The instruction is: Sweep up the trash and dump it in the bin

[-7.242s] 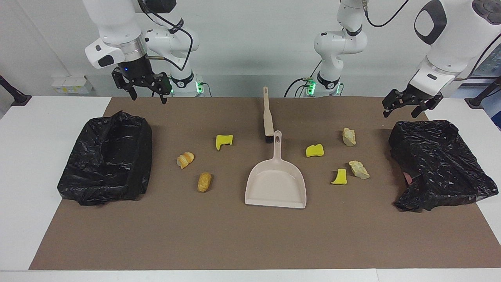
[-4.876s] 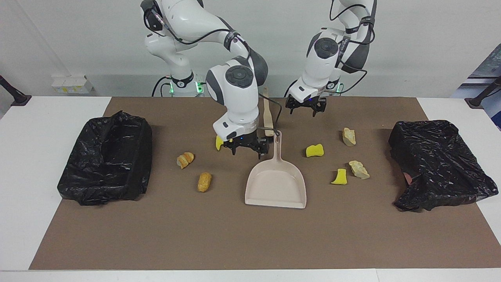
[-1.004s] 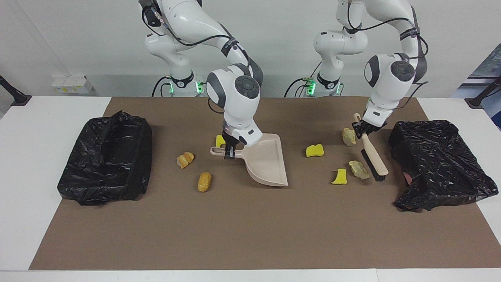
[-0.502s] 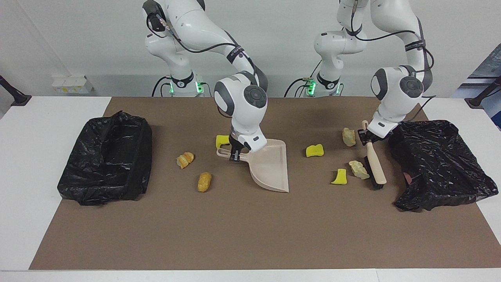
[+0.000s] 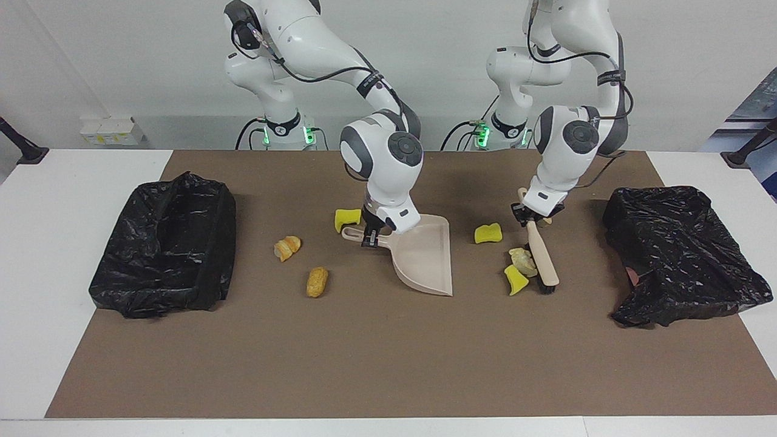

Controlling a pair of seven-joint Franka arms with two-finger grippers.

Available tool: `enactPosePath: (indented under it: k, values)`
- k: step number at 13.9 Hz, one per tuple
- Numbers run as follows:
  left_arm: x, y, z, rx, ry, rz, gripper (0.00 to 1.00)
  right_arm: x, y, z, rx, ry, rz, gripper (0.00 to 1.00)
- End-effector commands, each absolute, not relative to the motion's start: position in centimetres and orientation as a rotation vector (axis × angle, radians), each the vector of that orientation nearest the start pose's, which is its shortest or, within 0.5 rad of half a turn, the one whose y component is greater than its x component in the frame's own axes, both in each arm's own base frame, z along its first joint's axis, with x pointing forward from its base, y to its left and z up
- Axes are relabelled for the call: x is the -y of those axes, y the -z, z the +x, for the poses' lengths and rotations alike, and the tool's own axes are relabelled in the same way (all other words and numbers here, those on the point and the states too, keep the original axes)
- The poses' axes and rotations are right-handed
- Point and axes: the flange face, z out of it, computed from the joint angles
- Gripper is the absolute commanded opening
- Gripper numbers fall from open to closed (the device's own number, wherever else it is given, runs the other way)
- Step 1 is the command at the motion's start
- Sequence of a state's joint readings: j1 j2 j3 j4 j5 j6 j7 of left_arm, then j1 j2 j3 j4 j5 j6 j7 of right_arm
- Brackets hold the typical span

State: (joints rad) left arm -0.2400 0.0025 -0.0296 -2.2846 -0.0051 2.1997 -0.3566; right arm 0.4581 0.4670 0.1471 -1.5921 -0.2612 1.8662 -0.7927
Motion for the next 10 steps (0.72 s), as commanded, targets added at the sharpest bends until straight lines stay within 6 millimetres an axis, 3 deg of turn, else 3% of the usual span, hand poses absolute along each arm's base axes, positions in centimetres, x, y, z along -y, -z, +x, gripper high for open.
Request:
enactPosePath:
  k: [1,5,7,10]
  values:
    - [16.8,-35.1,47.3,0.203,-0.134,-3.153,0.0,-34.8,-35.3,54.9,2.261,-0.347,-2.411,0.0]
    - [23.6,-33.9,45.0,0.134,-0.169,-3.232,0.0,-34.8,-35.3,55.0,2.273,-0.339,-2.415,0.0]
    - [27.3,-34.4,43.5,0.118,-0.181,-3.304,0.0,-34.5,-35.2,55.2,2.272,-0.341,-2.42,0.0]
    - [31.1,-35.8,42.1,0.057,-0.162,-3.348,0.0,-34.4,-35.3,55.3,2.272,-0.339,-2.422,0.0]
